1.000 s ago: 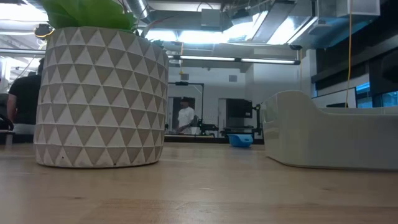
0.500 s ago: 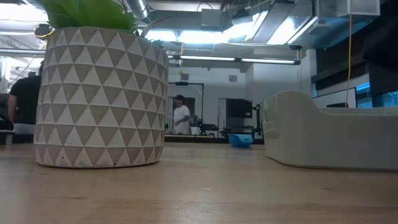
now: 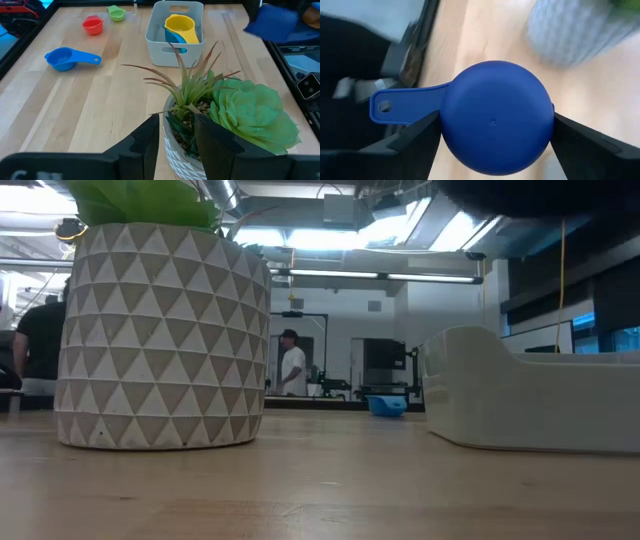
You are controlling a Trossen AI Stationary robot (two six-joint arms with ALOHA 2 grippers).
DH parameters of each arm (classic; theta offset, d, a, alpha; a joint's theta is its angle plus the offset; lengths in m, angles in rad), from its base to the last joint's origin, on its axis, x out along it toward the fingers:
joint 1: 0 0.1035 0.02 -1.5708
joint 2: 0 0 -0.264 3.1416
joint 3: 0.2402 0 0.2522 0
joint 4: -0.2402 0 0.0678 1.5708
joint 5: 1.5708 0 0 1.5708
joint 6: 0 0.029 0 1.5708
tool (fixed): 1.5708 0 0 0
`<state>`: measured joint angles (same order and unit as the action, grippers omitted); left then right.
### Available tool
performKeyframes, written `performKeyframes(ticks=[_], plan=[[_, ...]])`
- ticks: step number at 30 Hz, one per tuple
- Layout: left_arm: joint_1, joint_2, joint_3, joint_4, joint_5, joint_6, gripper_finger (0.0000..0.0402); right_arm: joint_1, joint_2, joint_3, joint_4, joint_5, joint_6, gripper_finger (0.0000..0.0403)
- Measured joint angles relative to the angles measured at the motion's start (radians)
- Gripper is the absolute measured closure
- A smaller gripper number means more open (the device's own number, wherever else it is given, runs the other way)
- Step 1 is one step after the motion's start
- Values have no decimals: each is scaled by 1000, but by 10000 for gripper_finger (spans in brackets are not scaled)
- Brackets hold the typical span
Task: Nest measuring cups in basket
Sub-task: Stack the violet measuring cup on top of the yellow measuring cup in the grey bin
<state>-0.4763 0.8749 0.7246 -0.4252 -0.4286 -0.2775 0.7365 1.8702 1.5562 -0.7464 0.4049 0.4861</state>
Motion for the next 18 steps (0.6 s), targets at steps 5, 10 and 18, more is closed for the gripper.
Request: performKeyframes(ticks=[5,10,18], plan=[[0,0,0,0,0,0,284,-33,0,106,19,227,-239,64],[0,0,0,0,0,0,284,-74,0,163,147,426,-556,64],[0,0,0,5,0,0,284,-187,0,169,415,406,-942,64]])
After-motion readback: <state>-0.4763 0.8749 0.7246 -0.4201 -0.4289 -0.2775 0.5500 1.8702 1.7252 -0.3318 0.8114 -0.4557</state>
